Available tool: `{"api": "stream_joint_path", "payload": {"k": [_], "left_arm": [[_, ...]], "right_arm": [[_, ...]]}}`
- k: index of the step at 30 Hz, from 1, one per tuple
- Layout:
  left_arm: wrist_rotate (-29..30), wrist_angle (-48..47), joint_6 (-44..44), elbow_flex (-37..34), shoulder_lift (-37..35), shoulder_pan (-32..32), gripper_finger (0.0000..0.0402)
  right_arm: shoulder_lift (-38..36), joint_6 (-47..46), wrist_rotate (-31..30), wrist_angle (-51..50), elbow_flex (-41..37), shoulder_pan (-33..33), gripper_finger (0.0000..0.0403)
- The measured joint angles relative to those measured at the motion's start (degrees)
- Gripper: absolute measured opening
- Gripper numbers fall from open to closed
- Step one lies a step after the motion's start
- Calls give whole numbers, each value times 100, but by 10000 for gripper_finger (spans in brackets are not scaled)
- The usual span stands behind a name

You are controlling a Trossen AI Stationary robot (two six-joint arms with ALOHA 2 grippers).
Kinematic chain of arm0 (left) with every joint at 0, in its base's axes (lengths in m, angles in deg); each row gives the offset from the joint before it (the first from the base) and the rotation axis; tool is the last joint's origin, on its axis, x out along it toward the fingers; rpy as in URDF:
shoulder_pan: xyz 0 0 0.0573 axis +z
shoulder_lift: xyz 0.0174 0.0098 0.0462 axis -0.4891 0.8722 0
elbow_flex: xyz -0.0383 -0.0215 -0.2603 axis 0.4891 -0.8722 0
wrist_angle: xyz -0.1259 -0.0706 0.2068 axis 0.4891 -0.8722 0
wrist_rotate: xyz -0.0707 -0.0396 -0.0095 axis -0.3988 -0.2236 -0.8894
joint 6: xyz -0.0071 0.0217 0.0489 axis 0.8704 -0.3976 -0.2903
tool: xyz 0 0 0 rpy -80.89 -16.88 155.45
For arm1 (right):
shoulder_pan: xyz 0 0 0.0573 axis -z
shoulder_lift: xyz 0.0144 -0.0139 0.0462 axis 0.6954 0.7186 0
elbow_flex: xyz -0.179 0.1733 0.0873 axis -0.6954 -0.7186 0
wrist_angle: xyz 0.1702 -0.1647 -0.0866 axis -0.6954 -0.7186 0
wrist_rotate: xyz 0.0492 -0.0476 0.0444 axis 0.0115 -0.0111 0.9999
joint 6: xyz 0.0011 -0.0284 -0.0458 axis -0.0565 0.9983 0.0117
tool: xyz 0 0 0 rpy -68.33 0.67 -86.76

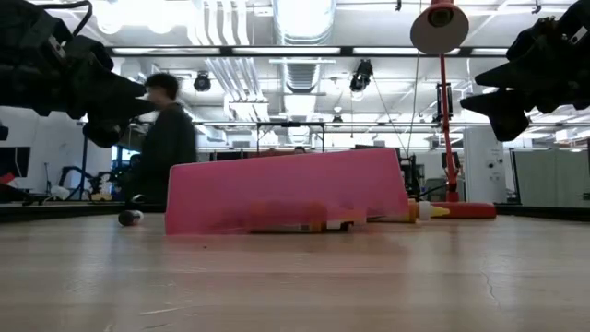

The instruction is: Pick & Place food coloring

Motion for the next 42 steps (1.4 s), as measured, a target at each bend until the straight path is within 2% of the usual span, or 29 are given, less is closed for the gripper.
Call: {"api": "stream_joint_path", "payload": {"k": [33,38,42], "left_arm": [[1,0,0,2,0,0,110],[0,-1,0,0,0,-1,110],[-1,0,0,2,0,-2,110]], "right_arm": [[0,-87,-2,92,-1,-7,201],[-1,-1387,-18,382,0,-7,201],[9,-3211,-262,474,0,-7,201]]}}
